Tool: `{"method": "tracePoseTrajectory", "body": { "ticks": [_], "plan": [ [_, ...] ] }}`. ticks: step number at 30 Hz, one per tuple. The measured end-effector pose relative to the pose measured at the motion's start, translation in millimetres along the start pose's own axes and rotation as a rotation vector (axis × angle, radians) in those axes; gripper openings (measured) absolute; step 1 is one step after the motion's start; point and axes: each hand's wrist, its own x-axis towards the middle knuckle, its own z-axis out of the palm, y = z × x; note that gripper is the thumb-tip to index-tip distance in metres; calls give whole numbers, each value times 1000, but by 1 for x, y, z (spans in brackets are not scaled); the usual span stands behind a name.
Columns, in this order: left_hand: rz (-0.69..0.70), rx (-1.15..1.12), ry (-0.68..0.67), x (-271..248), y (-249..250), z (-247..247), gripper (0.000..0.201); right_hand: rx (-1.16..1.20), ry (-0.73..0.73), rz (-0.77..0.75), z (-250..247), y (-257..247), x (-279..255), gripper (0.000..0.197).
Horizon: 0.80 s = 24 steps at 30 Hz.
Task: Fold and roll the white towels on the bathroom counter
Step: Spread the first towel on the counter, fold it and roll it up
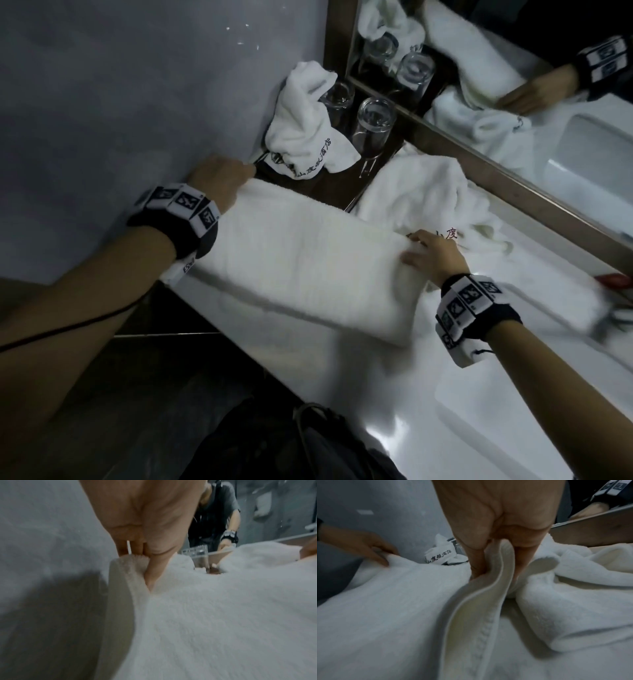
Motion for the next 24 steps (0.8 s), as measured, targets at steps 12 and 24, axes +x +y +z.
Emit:
{"method": "tracePoseTrajectory", "body": {
  "ticks": [12, 24],
  "plan": [
    [-42, -264, -292, 30, 17, 67, 70, -177, -144, -168, 46, -58, 21, 77],
    [84, 34, -375, 19, -2, 69, 51, -434, -183, -76, 25, -37, 10, 51]
  ]
}}
